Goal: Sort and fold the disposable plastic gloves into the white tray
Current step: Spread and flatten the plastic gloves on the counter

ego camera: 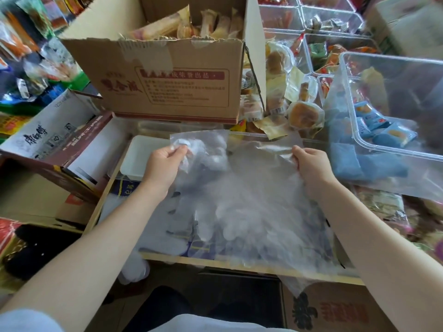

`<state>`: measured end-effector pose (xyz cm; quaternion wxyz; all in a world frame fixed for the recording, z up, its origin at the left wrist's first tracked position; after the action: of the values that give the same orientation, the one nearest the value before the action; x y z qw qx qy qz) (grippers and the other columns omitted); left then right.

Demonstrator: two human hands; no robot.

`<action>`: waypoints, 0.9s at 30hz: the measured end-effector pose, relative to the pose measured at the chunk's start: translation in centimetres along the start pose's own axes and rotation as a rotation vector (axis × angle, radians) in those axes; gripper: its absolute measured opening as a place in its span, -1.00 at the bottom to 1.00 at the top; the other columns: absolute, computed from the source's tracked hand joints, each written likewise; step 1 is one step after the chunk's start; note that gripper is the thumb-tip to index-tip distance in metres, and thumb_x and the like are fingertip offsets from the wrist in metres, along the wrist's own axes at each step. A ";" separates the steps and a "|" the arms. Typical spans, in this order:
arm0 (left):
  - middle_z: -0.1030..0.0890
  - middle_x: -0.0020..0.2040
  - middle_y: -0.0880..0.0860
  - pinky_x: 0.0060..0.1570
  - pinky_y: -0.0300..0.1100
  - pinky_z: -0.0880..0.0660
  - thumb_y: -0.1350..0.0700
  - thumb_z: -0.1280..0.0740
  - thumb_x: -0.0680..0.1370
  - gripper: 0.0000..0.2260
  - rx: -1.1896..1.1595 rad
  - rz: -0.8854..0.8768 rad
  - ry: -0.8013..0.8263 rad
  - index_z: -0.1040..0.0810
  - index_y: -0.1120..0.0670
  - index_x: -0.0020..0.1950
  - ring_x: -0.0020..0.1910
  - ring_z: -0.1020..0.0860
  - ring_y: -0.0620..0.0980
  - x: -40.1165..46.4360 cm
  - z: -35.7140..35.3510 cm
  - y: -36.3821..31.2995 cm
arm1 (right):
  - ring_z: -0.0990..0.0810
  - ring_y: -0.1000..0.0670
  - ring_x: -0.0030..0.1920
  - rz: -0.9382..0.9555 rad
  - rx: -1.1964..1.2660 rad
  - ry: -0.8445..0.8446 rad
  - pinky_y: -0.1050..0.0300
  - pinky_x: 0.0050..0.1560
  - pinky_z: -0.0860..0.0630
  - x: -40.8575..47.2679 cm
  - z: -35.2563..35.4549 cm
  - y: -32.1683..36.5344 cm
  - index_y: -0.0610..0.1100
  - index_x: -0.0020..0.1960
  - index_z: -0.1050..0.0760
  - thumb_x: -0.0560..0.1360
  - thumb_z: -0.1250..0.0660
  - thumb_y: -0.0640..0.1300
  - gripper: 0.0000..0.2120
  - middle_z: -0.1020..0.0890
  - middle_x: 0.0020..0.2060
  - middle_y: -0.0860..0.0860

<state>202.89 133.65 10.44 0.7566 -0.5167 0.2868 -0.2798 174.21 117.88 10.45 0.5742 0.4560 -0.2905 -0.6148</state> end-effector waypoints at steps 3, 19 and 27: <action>-0.52 -0.21 -0.05 -0.19 -0.28 -0.38 0.04 -0.18 0.61 -0.78 -0.044 -0.056 -0.056 -0.61 -0.04 -0.10 -0.23 -0.44 -0.13 -0.1 0.1 -1.3 | -0.21 0.10 -0.53 0.101 -0.044 0.034 0.16 -0.41 -0.17 -0.6 0.3 1.6 -0.14 -0.42 -0.35 0.55 -0.22 -0.08 -0.63 -0.30 -0.53 0.00; -0.45 0.37 0.05 0.38 -0.09 -0.30 -0.07 -0.08 0.63 -0.58 -0.259 -0.099 0.639 -0.37 0.11 0.41 0.34 -0.41 -0.11 -4.8 -8.4 -3.3 | -0.66 -0.01 -0.38 -0.210 0.524 0.502 0.22 -0.38 -0.58 -7.4 -7.5 6.1 -0.27 -0.12 -0.50 0.63 -0.08 -0.16 -0.69 -0.66 -0.41 -0.10; -0.57 0.21 -0.04 0.18 -0.28 -0.40 0.15 -0.34 0.52 -0.65 -0.202 -0.224 0.613 -0.46 0.11 0.30 0.23 -0.51 -0.14 -6.0 -7.5 -3.4 | -0.68 -0.08 -0.32 -0.354 0.713 0.536 0.17 -0.33 -0.62 -8.2 -8.1 5.4 -0.38 0.02 -0.44 0.65 0.01 -0.08 -0.61 -0.65 -0.29 -0.23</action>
<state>192.97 132.29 12.31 0.5447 -0.5093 0.4687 -0.4736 183.17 126.30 13.68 0.3231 0.8094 -0.2429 -0.4261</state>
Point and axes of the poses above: each hand's wrist, its own x-axis towards the middle knuckle, its own z-axis out of the back of the hand, y = z × x, the point moved 7 cm from there along x, towards the middle knuckle
